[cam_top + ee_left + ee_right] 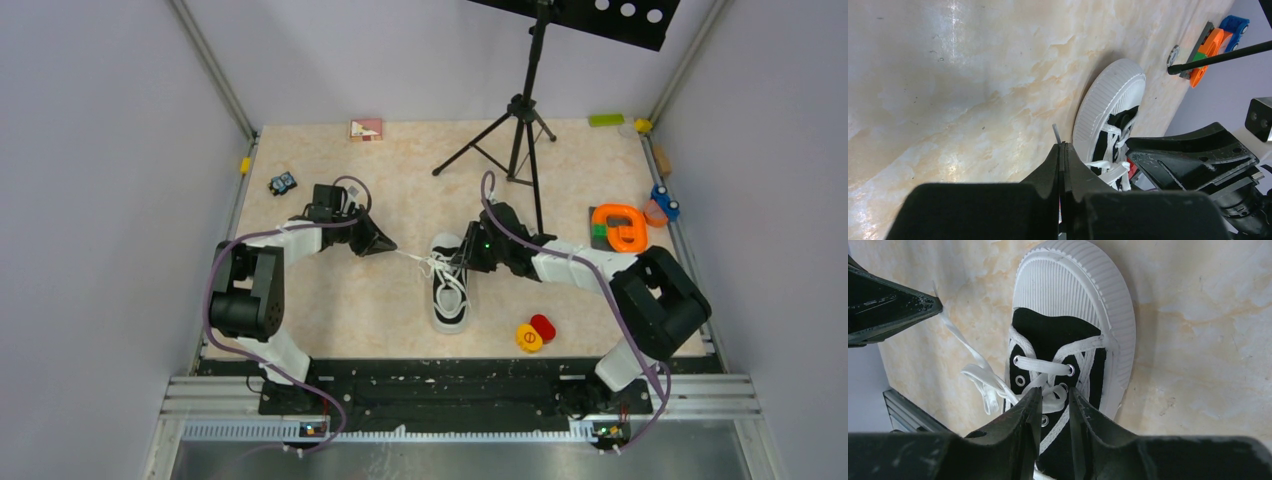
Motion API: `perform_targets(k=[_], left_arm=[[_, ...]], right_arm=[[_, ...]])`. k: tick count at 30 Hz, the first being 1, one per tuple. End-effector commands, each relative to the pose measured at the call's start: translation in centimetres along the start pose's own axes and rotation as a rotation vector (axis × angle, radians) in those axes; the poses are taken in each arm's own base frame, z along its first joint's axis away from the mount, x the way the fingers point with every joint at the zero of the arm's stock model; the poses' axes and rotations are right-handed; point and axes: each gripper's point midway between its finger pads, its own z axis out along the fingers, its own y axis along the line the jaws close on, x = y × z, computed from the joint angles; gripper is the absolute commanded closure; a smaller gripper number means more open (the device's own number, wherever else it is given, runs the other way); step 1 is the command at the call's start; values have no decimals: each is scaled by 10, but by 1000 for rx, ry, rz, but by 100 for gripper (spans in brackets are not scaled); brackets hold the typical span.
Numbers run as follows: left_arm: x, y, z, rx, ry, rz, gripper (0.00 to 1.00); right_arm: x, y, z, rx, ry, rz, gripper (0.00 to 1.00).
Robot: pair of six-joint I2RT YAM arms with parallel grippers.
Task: Tie the shoes
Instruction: Tie the shoelace on the shoe.
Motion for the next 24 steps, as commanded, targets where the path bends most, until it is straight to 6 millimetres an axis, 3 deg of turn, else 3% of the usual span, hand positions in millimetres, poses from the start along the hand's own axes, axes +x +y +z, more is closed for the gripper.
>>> perform_targets(k=[1,5,9,10,13,14,16,19,24], left_arm=[[-9,-6,-1,20,-17,24,100],[-8,-4,0,16,-14,22,100],[-8,-3,0,12,-15,25,100],[-8,-3,-1,8,-17,26,91],[-9,-4,-6,-5,-36,46,52],[-10,-5,-10,-9,-51,60,45],[-10,-5,-19,-29,-83,88,33],[-5,-10,-34,-25,-115,137,24],[35,-32,-40,130,-47,172,26]], right_arm=[[-9,4,0,-28,-39,18,76],[-14,7,-4,-36,-61,22,98],[-19,11,-9,-40,-83,21,100],[-20,10,-10,-39,-87,21,100],[-21,10,-12,-39,-96,23,100],[-21,10,-12,-39,-95,23,100],[-21,10,-13,-38,-99,27,89],[-24,10,-15,-35,-112,30,71],[-29,8,-22,-16,-145,33,69]])
